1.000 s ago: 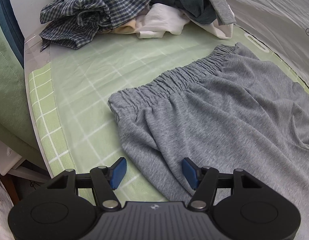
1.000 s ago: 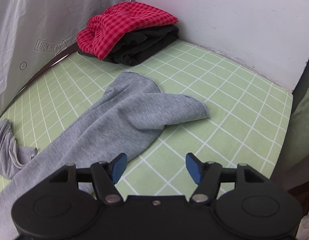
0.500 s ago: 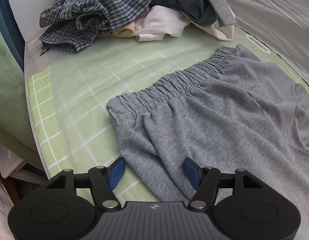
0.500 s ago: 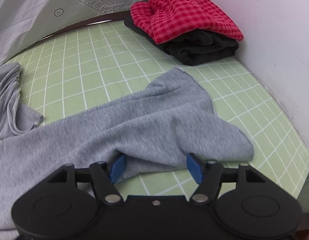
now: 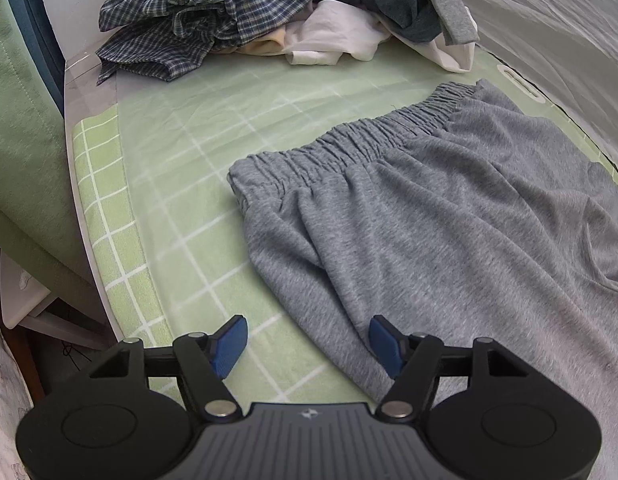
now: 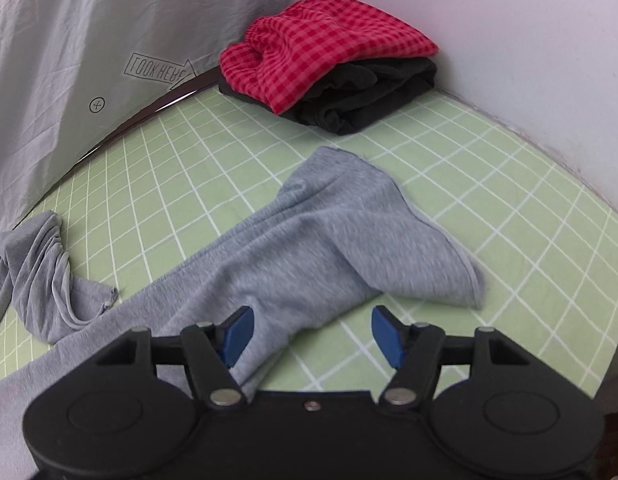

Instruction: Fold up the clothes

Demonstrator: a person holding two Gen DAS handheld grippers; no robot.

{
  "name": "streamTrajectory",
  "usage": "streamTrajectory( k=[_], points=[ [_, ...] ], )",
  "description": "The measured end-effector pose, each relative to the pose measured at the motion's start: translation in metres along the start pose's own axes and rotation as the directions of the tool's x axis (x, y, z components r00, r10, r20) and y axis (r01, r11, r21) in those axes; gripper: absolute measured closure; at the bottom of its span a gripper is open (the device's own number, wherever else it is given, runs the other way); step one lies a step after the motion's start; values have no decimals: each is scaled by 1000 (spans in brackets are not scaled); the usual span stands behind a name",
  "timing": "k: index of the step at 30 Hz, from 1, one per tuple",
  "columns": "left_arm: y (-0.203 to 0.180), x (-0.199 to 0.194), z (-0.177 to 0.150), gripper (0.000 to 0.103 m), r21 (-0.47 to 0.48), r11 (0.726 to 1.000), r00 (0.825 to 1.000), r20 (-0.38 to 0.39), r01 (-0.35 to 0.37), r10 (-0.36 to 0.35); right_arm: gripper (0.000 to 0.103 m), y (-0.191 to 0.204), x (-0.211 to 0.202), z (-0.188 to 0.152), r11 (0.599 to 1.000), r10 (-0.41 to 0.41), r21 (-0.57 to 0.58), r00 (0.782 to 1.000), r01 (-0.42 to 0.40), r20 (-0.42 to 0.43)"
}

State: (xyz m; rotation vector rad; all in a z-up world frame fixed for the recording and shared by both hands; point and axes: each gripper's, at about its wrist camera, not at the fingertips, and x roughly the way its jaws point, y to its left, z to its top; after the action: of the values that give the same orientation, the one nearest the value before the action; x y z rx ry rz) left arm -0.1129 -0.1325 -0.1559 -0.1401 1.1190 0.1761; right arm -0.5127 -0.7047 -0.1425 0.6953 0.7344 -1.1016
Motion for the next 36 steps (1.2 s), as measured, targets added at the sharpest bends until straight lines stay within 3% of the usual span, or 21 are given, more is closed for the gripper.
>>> streamTrajectory(
  k=[4,7,9,11,14,19,21,22,25,26,29,36],
  points=[
    [-2,-5,-6,50,24,1000,1000,-9,14,-14,37,9,0,-15,995,-34,-90,999,33,-11],
    [-6,-6,-7,53,45,999,1000,-11,29,-28,37,15,1,-19,989,-36,-145,999,36,0],
    [-9,-5,-8,53,43,998,999,-11,34,-34,36,12,2,-16,986,-78,-144,997,81,20],
    [-11,-4,-8,52,37,999,1000,1,25,-25,36,1,5,-9,991,-106,-83,994,109,32],
    [-12,-3,-7,50,13,1000,1000,13,26,-27,35,-25,12,3,994,-80,82,996,76,49],
    [-10,-1,-1,48,-92,995,998,40,44,-41,33,-54,25,19,949,-37,315,997,12,73],
    [-11,0,1,54,-117,993,998,57,32,-26,34,-58,31,24,930,-46,368,996,14,77],
    [-12,1,2,70,-123,992,998,65,20,-12,38,-60,33,27,919,-65,393,995,29,78],
    [-11,3,5,99,-151,989,997,78,-6,18,62,-70,42,35,888,-99,458,991,49,86],
    [-9,4,6,100,-173,985,997,80,7,7,75,-73,44,37,884,-100,465,991,48,87],
    [-2,5,10,100,-198,980,996,84,6,11,99,-78,45,44,887,-126,456,987,68,97],
    [14,5,19,100,-221,975,994,92,-31,52,102,-89,1,55,906,-199,412,958,99,208]
  ],
)
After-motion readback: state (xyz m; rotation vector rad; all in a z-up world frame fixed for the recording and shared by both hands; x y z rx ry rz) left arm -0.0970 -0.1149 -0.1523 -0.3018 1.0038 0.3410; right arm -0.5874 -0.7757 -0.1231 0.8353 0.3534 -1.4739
